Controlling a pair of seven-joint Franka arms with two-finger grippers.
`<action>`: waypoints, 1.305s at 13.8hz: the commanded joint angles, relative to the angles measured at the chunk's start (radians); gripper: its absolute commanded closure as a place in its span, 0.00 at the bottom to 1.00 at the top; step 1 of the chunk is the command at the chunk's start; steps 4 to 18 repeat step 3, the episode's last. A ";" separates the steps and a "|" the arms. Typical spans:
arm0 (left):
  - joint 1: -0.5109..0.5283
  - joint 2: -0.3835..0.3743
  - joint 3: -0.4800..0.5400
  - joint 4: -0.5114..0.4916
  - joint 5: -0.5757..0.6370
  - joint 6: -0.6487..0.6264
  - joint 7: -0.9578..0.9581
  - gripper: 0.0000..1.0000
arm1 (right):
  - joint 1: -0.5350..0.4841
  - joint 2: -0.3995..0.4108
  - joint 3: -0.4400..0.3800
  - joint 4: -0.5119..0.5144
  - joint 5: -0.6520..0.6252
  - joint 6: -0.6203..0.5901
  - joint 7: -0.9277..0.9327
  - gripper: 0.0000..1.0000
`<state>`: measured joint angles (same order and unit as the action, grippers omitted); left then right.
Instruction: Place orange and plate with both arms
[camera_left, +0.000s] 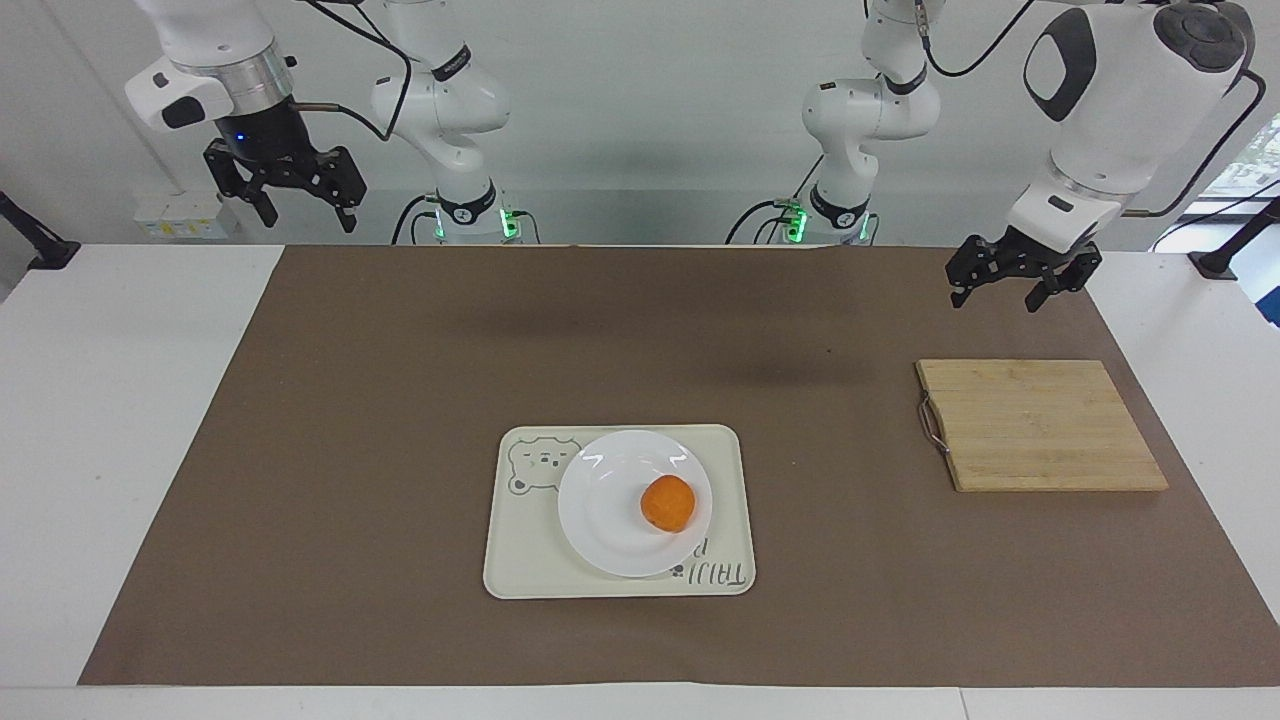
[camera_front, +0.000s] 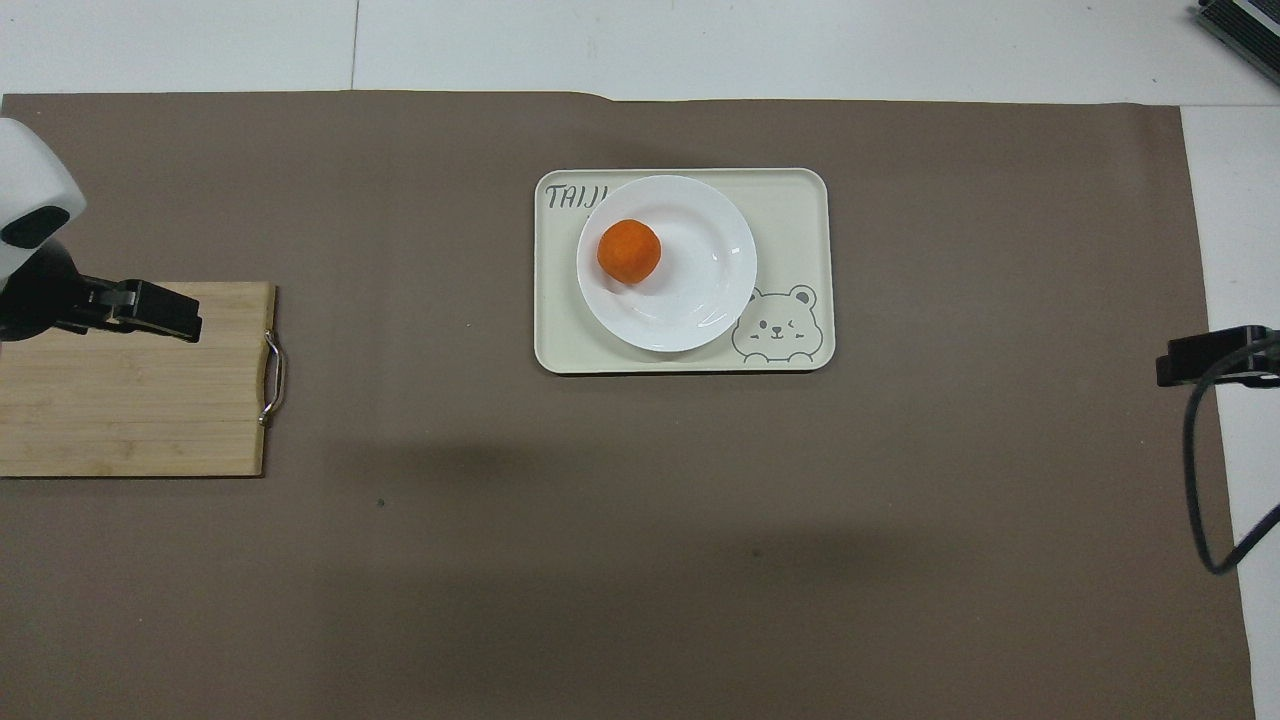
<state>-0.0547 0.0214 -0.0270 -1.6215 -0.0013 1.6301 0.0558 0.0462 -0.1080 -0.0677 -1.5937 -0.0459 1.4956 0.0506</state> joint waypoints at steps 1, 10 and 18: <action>0.010 -0.006 -0.008 0.003 0.021 -0.009 0.010 0.00 | -0.009 -0.004 0.003 -0.008 -0.003 0.012 0.015 0.00; 0.010 -0.006 -0.008 0.003 0.021 -0.009 0.009 0.00 | -0.009 -0.004 0.003 -0.009 -0.003 0.012 0.015 0.00; 0.010 -0.006 -0.008 0.003 0.021 -0.009 0.009 0.00 | -0.009 -0.004 0.003 -0.009 -0.003 0.012 0.015 0.00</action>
